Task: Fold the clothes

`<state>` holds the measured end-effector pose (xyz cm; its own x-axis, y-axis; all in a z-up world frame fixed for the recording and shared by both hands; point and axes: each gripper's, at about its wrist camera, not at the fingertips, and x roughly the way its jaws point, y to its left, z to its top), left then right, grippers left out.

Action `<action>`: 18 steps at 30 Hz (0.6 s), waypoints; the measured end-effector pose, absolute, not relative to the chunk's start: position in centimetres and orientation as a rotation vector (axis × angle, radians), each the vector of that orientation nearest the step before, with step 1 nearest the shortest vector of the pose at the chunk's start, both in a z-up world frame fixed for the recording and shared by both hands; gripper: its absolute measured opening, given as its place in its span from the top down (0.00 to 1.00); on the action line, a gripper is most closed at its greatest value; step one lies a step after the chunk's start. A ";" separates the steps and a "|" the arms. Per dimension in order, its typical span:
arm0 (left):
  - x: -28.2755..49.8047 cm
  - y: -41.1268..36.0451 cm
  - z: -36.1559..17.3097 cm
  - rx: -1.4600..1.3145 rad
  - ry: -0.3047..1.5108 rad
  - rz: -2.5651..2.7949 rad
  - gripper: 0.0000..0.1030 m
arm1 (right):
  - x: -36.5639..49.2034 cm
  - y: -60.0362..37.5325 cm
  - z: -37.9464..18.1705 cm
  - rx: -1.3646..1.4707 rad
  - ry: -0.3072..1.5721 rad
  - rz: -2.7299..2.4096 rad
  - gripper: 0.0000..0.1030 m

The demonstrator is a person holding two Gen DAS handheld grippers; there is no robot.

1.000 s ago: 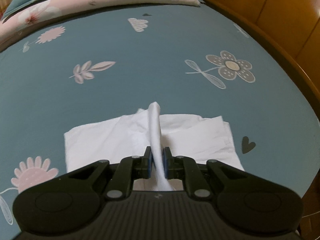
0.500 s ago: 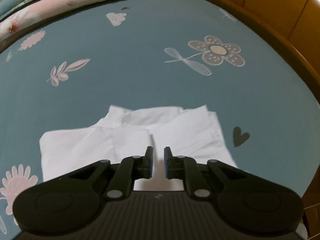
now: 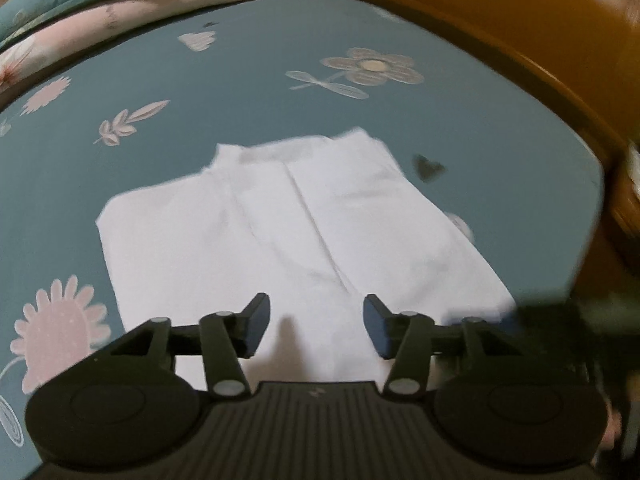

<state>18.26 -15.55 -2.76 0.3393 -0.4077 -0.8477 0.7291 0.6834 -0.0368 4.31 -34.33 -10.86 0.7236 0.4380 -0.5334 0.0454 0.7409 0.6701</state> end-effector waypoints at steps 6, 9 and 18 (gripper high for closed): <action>12.5 -15.5 -3.8 0.614 0.842 -0.859 0.36 | 5.4 -35.3 -12.2 0.873 0.783 0.302 0.55; 11.2 -15.8 -4.6 0.656 0.803 -0.870 0.36 | 6.0 -34.7 -13.3 0.926 0.818 0.320 0.52; 9.7 -16.8 -6.6 0.734 0.725 -0.861 0.35 | 6.6 -33.2 -14.7 0.991 0.826 0.365 0.91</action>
<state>9.71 -16.84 -6.57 0.4563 -0.3961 -0.7968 0.8526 0.4509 0.2641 6.58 -33.22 -14.65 0.6496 0.6166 -0.4448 0.0864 0.5214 0.8489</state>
